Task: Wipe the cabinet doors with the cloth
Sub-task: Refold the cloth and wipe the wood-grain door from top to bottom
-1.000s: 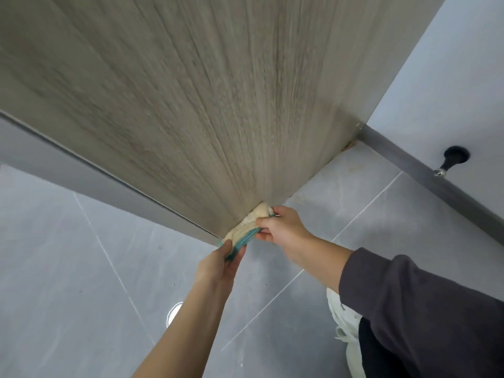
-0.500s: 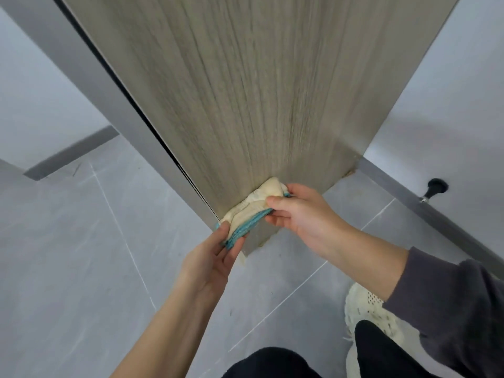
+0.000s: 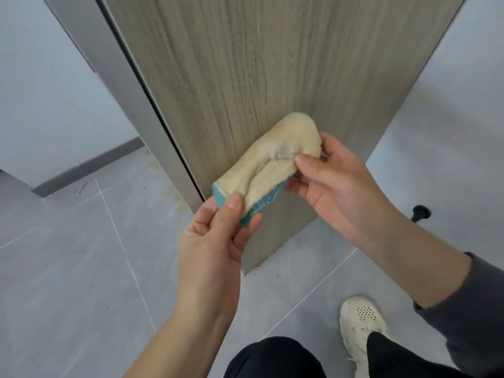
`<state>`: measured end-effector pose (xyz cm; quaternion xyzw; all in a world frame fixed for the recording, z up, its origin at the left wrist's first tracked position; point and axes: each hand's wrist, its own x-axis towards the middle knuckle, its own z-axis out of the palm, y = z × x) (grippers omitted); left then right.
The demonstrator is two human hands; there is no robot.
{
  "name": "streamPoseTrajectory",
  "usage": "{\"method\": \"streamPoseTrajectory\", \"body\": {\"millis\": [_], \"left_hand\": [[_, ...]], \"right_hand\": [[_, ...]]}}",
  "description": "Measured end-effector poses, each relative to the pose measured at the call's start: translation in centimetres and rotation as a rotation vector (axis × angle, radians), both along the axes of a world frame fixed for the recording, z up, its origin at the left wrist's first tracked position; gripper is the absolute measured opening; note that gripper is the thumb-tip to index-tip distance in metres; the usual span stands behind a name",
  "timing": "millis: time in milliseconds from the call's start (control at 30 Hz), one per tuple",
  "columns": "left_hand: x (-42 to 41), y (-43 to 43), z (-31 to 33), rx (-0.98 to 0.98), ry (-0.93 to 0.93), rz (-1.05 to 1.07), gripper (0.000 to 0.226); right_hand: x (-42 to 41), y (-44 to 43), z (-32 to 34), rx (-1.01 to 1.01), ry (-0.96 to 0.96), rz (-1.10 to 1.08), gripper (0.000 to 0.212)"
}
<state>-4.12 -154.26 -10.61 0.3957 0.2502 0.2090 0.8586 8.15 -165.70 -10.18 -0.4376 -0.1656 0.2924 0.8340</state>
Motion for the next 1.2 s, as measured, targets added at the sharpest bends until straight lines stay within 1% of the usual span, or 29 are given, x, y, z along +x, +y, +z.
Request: {"method": "streamPoseTrajectory", "body": {"millis": [100, 167, 300, 367, 433, 567, 733, 833, 900, 967, 1100, 1200], "left_hand": [[0.3, -0.4, -2.8, 0.014, 0.06, -0.021, 0.032], [0.8, -0.7, -5.7, -0.013, 0.134, -0.043, 0.035], [2.4, -1.3, -12.8, -0.088, 0.304, -0.09, 0.033], [3.3, -1.6, -16.8, -0.128, 0.406, -0.106, 0.023], [4.1, -1.6, -20.3, -0.181, 0.505, -0.122, 0.016], [6.0, -1.4, -26.7, -0.28, 0.664, -0.155, 0.021], [7.2, -0.9, -32.7, -0.413, 0.82, -0.119, 0.019], [7.8, -1.0, -34.7, -0.479, 0.87, -0.07, 0.016], [8.3, -0.9, -35.6, -0.511, 0.872, -0.015, 0.014], [8.7, -0.8, -36.1, -0.517, 0.869, 0.026, 0.012], [8.7, -1.1, -36.1, -0.515, 0.867, 0.075, 0.021], [8.4, -1.1, -35.6, -0.511, 0.861, 0.083, 0.023]], "right_hand": [[0.2, -0.9, -3.0, -0.076, 0.085, 0.01, 0.027], [0.3, -1.7, -6.0, -0.164, 0.155, 0.005, 0.029], [1.1, -2.8, -13.0, -0.319, 0.336, -0.014, 0.033], [1.8, -3.2, -16.8, -0.389, 0.422, 0.003, 0.034], [2.4, -3.3, -20.1, -0.504, 0.448, 0.017, 0.032], [4.0, -2.2, -27.5, -0.758, 0.508, -0.019, 0.025], [5.2, -0.5, -34.4, -0.945, 0.58, -0.03, 0.025], [5.4, 0.5, -36.6, -1.028, 0.585, -0.051, 0.035], [5.6, 1.4, -37.3, -1.056, 0.585, -0.08, 0.038], [5.9, 2.1, -37.5, -1.08, 0.585, -0.105, 0.035], [6.0, 2.3, -37.0, -1.088, 0.568, -0.142, 0.023], [5.7, 2.2, -36.6, -1.079, 0.54, -0.149, 0.015]]}}
